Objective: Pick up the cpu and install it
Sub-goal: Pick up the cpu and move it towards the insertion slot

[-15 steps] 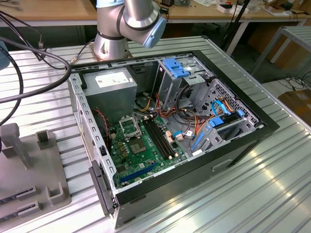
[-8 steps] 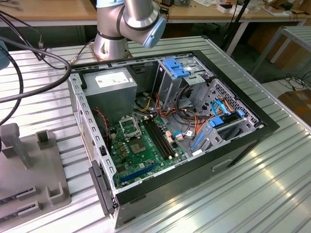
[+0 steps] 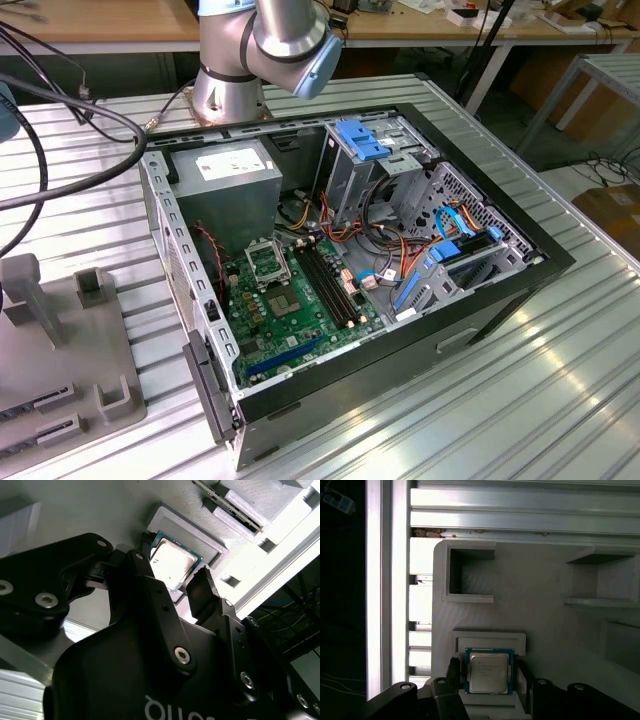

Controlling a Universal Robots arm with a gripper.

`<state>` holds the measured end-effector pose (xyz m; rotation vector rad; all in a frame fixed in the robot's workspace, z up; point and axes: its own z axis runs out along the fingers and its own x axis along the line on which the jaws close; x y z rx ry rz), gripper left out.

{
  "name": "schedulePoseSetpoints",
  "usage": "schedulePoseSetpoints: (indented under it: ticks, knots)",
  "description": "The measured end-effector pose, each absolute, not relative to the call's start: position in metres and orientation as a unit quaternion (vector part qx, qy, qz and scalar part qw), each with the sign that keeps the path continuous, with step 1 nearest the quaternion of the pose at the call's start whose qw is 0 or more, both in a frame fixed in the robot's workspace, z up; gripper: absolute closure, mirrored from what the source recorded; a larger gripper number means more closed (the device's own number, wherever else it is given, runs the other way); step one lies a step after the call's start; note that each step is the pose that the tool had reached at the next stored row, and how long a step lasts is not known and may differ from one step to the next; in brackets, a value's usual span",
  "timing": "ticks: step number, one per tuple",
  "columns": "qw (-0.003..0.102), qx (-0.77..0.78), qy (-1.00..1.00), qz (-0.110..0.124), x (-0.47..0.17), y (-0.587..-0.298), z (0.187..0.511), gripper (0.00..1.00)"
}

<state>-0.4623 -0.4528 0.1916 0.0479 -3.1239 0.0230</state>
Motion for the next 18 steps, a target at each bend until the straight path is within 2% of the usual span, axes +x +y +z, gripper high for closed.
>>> schedulePoseSetpoints:
  ticks: [9,10,18]
  knots:
    - [0.009,0.015,-1.0,0.007,-0.4623,-0.4528,0.1909,0.46]
    - [0.009,0.015,-1.0,0.007,-0.4623,-0.4528,0.1908,0.53]
    - [0.009,0.015,-1.0,0.007,-0.4623,-0.4528,0.1907,0.53]
